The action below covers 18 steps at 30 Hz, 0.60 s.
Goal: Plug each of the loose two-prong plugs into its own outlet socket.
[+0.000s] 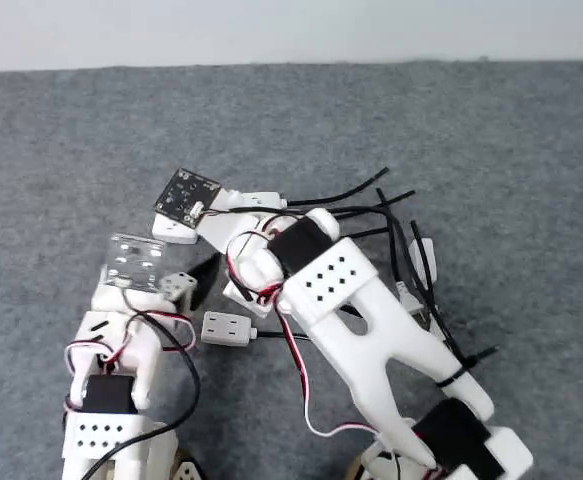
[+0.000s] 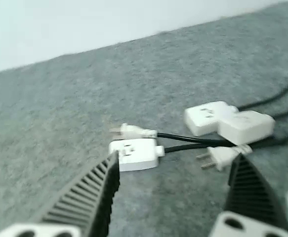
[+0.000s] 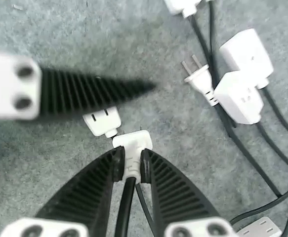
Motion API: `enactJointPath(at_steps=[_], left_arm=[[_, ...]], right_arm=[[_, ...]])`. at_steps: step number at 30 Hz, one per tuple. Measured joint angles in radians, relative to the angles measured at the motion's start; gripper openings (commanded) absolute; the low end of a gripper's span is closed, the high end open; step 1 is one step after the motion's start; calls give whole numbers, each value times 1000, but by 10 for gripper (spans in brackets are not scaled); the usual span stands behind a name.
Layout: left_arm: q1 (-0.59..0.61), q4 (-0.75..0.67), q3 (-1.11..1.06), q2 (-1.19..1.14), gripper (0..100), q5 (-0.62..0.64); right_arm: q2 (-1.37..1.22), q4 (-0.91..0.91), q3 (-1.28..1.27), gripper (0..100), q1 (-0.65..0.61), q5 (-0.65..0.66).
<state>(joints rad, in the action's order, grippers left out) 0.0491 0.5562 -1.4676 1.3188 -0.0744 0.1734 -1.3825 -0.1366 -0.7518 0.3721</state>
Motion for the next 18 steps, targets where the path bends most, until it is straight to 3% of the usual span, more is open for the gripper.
enactJointPath(at_steps=[7, 18], left_arm=[[114, -18, 0, 0, 349, 120], [190, -28, 0, 0, 349, 160]], right_arm=[[-94, 34, 0, 9, -11, -6], [-161, 75, -6, 9, -107, -25]])
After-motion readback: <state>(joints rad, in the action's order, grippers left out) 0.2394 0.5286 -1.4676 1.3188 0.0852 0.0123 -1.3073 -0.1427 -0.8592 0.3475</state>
